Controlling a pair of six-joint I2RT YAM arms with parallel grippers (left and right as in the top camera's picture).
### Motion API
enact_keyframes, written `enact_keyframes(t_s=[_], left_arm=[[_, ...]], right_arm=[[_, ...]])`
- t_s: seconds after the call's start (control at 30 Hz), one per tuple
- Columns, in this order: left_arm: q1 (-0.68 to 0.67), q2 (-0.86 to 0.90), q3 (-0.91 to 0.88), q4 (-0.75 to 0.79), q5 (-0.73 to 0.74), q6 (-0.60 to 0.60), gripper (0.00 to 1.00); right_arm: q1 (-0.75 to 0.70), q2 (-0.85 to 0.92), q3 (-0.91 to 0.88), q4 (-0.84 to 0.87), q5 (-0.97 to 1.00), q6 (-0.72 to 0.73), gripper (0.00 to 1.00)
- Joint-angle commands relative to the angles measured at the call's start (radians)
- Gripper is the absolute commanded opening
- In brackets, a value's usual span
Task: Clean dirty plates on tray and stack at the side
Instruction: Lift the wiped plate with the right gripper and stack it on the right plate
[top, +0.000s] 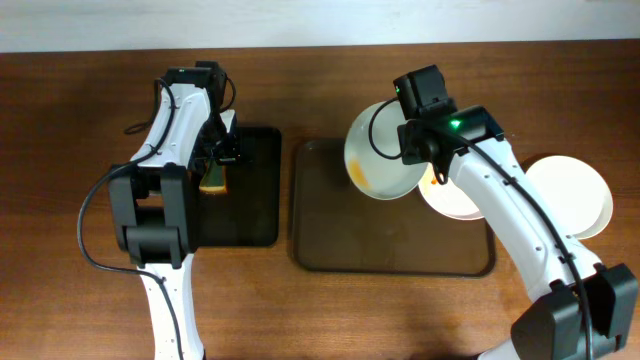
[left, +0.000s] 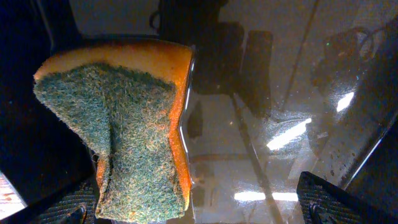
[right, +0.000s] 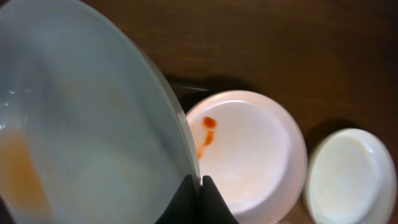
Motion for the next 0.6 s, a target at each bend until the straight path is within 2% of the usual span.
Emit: enact_keyframes(t_s=[0.0,0.1,0.13,0.3,0.43,0.57], left_arm=[[0.000,-0.003,-0.008,0.000,-0.010,-0.006,1.00],[0.000,-0.003,-0.008,0.000,-0.010,-0.006,1.00],[0.000,-0.003,-0.008,0.000,-0.010,-0.006,1.00],[0.000,-0.003,-0.009,0.000,-0.010,-0.006,1.00],[0.000,-0.003,-0.008,0.000,-0.010,-0.006,1.00],[0.000,-0.003,-0.009,0.000,-0.010,-0.006,1.00]], right_arm=[[0.069,-0.021,0.027,-0.035,0.214,-0.006,0.04],[0.167,-0.021,0.027,-0.066,0.419,0.038,0.04],[0.292,-0.021,0.027,-0.097,0.572,0.094,0.04],[0.521,-0.019,0.018,-0.214,0.896,0.282,0.04],[0.565,-0.013,0.008,-0.201,0.919,0.302,0.04],[0.447,-0.013,0.008,-0.157,0.718,0.301,0.04]])
